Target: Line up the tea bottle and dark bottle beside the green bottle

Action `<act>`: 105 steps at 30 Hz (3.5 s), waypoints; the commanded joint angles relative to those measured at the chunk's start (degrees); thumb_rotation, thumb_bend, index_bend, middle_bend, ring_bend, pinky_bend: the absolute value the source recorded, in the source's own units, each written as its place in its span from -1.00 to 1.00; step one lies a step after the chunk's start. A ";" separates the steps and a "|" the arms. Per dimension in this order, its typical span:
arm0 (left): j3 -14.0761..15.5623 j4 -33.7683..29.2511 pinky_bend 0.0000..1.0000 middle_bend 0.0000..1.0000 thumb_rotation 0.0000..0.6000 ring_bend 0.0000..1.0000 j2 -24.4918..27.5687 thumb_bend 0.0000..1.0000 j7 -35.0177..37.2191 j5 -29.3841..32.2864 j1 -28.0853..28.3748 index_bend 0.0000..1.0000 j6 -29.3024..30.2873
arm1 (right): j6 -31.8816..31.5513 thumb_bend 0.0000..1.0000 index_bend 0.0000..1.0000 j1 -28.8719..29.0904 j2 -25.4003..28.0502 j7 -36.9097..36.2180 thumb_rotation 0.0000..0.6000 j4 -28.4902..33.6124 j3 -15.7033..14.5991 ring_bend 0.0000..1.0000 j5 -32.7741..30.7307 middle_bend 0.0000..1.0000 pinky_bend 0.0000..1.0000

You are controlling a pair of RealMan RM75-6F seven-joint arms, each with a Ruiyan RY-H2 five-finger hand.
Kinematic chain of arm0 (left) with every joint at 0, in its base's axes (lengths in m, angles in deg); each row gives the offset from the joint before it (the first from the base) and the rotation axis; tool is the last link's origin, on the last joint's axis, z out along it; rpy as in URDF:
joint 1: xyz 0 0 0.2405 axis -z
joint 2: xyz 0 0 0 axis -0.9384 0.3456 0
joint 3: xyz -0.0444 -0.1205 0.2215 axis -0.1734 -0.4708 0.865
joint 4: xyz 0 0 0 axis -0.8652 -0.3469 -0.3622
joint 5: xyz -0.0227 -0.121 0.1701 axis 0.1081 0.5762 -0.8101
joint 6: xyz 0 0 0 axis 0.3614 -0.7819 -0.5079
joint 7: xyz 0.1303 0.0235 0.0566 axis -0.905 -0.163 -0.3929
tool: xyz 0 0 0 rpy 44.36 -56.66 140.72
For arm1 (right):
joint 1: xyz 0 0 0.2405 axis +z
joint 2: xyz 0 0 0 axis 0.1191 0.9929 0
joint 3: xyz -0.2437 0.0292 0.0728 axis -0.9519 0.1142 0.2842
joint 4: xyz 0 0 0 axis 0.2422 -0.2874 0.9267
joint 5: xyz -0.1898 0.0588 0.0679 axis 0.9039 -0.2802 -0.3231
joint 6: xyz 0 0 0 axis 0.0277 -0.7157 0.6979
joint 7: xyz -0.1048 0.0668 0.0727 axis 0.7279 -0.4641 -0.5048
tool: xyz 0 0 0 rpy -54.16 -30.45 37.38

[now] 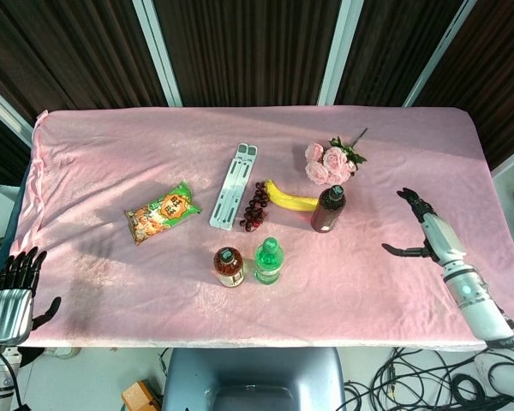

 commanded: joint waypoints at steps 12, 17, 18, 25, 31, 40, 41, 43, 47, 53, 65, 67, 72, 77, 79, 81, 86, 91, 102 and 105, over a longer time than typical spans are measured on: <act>-1.30 -0.87 -1.00 -0.93 1.00 -1.00 1.12 -0.44 1.35 -0.21 -0.18 -1.00 -3.47 | 16.30 -0.48 -0.99 14.33 -15.13 -11.51 1.00 -17.09 5.04 -1.00 -5.29 -1.00 -0.94; -1.61 -0.84 -1.00 -0.93 1.00 -1.00 1.07 -0.44 1.08 -0.37 -0.31 -1.00 -3.91 | 16.31 -0.47 -0.76 15.66 -18.43 -9.38 1.00 -18.82 5.85 -1.00 -6.95 -0.98 -0.82; -1.69 -0.82 -1.00 -0.93 1.00 -1.00 1.05 -0.44 1.04 -0.35 -0.33 -1.00 -4.07 | 16.03 -0.47 -0.70 15.84 -19.15 -8.67 1.00 -19.02 6.15 -1.00 -7.51 -0.95 -0.78; -1.71 -0.78 -1.00 -0.93 1.00 -1.00 1.08 -0.43 1.33 -1.06 -0.38 -1.00 -4.55 | 12.97 -0.48 0.07 16.01 -22.75 -2.89 1.00 -20.64 7.71 -0.66 -10.83 -0.45 -0.41; -1.72 -0.73 -1.00 -0.93 1.00 -1.00 1.10 -0.43 1.29 -1.28 -0.38 -1.00 -5.33 | 10.60 -0.35 0.58 15.87 -23.69 2.19 1.00 -21.07 7.91 -0.23 -11.58 -0.07 0.06; -2.20 -1.09 -1.00 -0.93 1.00 -1.00 1.28 -0.43 1.30 -1.17 -0.65 -1.00 -5.52 | 3.78 -0.25 0.96 13.65 -22.61 4.23 1.00 -16.81 7.50 0.12 -8.76 0.23 0.38; -2.26 -1.10 -1.00 -0.93 1.00 -1.00 1.32 -0.43 1.38 -1.17 -0.71 -1.00 -5.46 | 2.53 -0.25 0.98 13.00 -21.94 4.43 1.00 -15.42 6.90 0.13 -7.67 0.24 0.40; -2.35 -1.12 -1.00 -0.93 1.00 -1.00 1.41 -0.43 1.57 -1.19 -0.85 -1.00 -5.29 | -0.19 -0.25 0.99 11.17 -19.85 4.69 1.00 -11.22 5.15 0.14 -5.09 0.25 0.41; -2.53 -1.23 -1.00 -0.93 1.00 -1.00 1.53 -0.43 1.67 -1.24 -1.04 -1.00 -5.08 | -2.94 -0.25 0.99 7.93 -14.91 6.69 1.00 -2.62 1.38 0.15 -1.50 0.26 0.42; -2.74 -1.20 -1.00 -0.93 1.00 -1.00 1.41 -0.43 1.36 -1.41 -0.96 -1.00 -5.22 | -4.24 -0.25 0.99 5.38 -10.64 9.38 1.00 5.73 -2.26 0.15 0.95 0.26 0.42; -2.91 -1.23 -1.00 -0.94 1.00 -1.00 1.39 -0.43 1.33 -1.52 -0.73 -1.00 -6.02 | -1.96 -0.25 0.99 6.50 -11.50 14.19 1.00 9.83 -2.32 0.15 -0.59 0.27 0.42; -2.92 -1.18 -1.00 -0.93 1.00 -1.00 1.43 -0.43 1.43 -1.51 -0.75 -1.00 -6.11 | -1.88 -0.25 0.99 6.65 -11.74 14.66 1.00 10.06 -2.17 0.15 -0.78 0.27 0.42; -2.84 -1.27 -1.00 -0.93 1.00 -1.00 1.51 -0.43 1.69 -1.64 -0.75 -1.00 -6.34 | -1.47 -0.24 0.99 7.07 -12.58 15.74 1.00 9.70 -1.78 0.15 -1.55 0.27 0.42; -2.89 -1.33 -1.00 -0.93 1.00 -1.00 1.57 -0.43 1.65 -1.55 -0.82 -1.00 -6.47 | -0.46 -0.25 0.97 7.45 -12.85 16.89 1.00 9.57 -1.71 0.15 -2.52 0.27 0.43; -2.91 -1.42 -1.00 -0.93 1.00 -1.00 1.61 -0.43 1.70 -1.54 -0.85 -1.00 -6.48 | -0.29 -0.25 0.92 7.52 -12.91 17.49 1.00 9.47 -1.68 0.15 -2.81 0.27 0.42; -2.89 -1.44 -1.00 -0.93 1.00 -1.00 1.67 -0.43 1.80 -1.59 -0.86 -1.00 -6.53 | -0.16 -0.25 0.86 7.54 -13.00 17.71 1.00 9.39 -1.76 0.15 -2.89 0.27 0.42; -2.90 -1.49 -1.00 -0.93 1.00 -1.00 1.68 -0.43 1.84 -1.65 -0.86 -1.00 -6.59 | -0.35 -0.25 0.36 7.48 -12.94 16.90 1.00 8.89 -2.17 0.07 -1.71 0.12 0.35; -2.98 -1.37 -1.00 -0.93 1.00 -1.00 1.64 -0.43 1.59 -1.69 -0.99 -1.00 -6.31 | 0.13 -0.25 -0.45 7.66 -12.01 15.28 1.00 8.95 -2.83 -0.23 -0.18 -0.28 0.17; -3.00 -1.59 -1.00 -0.93 1.00 -1.00 1.72 -0.43 1.51 -1.71 -1.08 -1.00 -6.35 | -0.63 -0.25 -0.97 7.62 -9.90 13.37 1.00 10.06 -3.93 -0.50 2.76 -0.56 0.06; -3.02 -1.61 -1.00 -0.93 1.00 -1.00 1.74 -0.43 1.46 -1.74 -1.13 -1.00 -6.23 | -1.06 -0.25 -1.00 7.40 -9.40 13.60 1.00 10.44 -4.19 -0.56 3.15 -0.64 -0.01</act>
